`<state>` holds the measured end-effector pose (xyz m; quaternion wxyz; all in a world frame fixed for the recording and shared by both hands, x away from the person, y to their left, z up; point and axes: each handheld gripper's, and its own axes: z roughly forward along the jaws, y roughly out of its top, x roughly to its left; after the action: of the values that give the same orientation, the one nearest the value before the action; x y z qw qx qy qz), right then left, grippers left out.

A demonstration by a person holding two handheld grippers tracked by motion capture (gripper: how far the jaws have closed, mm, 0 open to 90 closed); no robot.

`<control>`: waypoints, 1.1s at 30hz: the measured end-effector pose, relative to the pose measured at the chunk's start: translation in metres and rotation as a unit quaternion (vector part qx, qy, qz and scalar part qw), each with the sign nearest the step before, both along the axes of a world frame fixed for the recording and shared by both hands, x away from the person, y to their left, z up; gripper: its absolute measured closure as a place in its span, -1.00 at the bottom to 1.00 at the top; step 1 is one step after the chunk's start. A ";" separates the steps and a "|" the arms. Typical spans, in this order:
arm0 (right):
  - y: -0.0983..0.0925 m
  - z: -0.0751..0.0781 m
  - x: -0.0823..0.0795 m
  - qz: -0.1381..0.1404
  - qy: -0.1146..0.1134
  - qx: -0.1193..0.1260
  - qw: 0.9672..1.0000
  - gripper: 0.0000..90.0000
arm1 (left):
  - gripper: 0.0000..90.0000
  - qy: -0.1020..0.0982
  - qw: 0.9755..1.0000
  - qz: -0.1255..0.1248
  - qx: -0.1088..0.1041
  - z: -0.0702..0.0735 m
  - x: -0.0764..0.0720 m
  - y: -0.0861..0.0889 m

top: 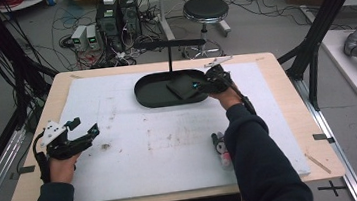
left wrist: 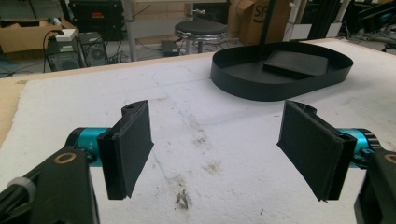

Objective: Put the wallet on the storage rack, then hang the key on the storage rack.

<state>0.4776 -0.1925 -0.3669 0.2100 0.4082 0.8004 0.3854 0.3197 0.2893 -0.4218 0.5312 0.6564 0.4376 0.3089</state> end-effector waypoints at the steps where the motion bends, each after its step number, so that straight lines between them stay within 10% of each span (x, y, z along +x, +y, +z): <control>1: -0.007 0.004 -0.004 -0.001 0.013 0.015 1.000 -0.22 | -0.46 0.001 1.000 0.002 -0.001 0.000 0.000 0.000; 5: -0.031 0.018 -0.025 0.010 0.042 0.026 0.999 -0.31 | -0.51 0.007 1.000 0.009 -0.008 -0.001 0.001 0.001; 7: -0.043 0.019 -0.042 0.023 0.010 0.038 0.999 -0.31 | -0.52 0.007 1.000 0.008 -0.011 -0.001 0.000 0.001; 17: -0.086 -0.010 -0.099 -0.023 -0.007 0.041 0.999 -0.47 | -0.51 0.010 1.000 0.004 -0.009 -0.002 -0.002 0.002; 33: -0.067 -0.014 -0.148 -0.011 -0.043 -0.005 0.999 -0.52 | -0.51 0.009 1.000 0.000 -0.011 -0.002 0.000 -0.002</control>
<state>0.3292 -0.2591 -0.3806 0.2502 0.3991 0.7882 0.3960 0.3198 0.2877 -0.4235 0.5345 0.6535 0.4455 0.2979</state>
